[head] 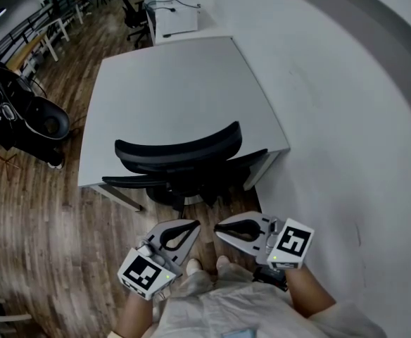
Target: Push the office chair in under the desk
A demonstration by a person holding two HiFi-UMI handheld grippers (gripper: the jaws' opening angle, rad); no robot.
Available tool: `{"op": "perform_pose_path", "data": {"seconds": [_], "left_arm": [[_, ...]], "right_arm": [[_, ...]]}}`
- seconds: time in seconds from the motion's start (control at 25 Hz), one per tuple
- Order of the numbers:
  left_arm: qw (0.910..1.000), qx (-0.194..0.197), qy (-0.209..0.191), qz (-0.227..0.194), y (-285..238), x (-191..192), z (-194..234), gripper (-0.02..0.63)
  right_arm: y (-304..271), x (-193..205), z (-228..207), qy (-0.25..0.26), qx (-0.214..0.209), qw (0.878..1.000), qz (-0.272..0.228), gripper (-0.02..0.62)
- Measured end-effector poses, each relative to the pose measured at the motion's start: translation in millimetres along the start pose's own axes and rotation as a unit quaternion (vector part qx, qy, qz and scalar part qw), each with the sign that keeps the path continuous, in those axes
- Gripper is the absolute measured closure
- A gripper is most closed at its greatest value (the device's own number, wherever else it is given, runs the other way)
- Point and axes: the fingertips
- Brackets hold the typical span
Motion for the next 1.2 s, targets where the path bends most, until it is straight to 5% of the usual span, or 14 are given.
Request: {"op": "perform_pose_path", "data": {"seconds": [1.2], "left_arm": [[0.9999,0.008,0.013,0.005,-7.2,6.6,5.4,0.604]], "right_arm": [[-3.7,9.4,-8.7,0.006,-0.005,1.0,0.015,0.563]]}}
Point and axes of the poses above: the fingertips, and each gripper's own axes: y backward along the fingers, z to its left, x out of its underside, and after that the axes turned 13 degrees about z, right-handed
